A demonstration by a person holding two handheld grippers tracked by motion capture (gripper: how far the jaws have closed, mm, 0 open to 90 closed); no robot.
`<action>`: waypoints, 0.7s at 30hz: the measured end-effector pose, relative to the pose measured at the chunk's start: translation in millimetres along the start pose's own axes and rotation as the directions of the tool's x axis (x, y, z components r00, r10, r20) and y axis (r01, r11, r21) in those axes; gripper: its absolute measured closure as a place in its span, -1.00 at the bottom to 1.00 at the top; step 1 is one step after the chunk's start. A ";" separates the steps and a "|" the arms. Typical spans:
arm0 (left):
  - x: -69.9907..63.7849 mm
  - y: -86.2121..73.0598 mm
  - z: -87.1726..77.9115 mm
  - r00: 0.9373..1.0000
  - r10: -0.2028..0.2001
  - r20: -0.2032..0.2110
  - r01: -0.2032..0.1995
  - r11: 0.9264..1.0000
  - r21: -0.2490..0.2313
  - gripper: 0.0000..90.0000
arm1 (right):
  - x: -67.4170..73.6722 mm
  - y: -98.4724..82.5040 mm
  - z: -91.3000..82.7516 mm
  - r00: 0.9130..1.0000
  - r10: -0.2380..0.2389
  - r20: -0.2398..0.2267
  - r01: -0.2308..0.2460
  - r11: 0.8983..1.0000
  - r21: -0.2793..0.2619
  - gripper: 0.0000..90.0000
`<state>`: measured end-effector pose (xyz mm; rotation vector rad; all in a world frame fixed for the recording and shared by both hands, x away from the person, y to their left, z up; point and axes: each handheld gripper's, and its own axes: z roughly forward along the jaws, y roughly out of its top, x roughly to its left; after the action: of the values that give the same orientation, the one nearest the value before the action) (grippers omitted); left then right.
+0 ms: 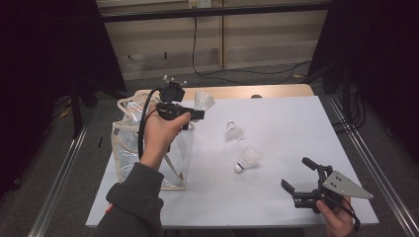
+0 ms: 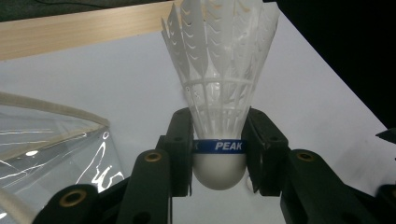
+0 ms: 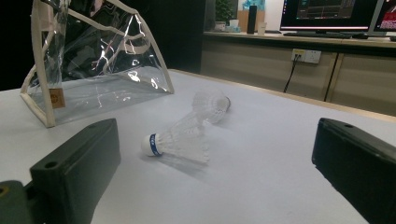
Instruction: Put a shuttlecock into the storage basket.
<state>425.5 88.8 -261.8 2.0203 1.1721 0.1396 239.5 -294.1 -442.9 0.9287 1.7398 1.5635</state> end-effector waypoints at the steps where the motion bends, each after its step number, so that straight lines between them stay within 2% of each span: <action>1: 0.5 0.5 -0.4 1.000 0.002 -0.002 -0.002 1.000 0.000 0.45 | 0.1 0.0 0.0 1.000 0.000 0.000 0.000 1.000 0.000 -0.98; 21: 11.3 6.3 -6.9 0.999 -0.024 -0.028 0.023 1.000 -0.013 0.45 | 0.2 0.2 0.0 1.000 -0.002 -0.004 0.002 1.000 -0.004 -0.98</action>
<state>433.2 99.8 -255.9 1.9985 1.2088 0.1638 239.5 -293.9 -442.7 0.9227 1.7395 1.5678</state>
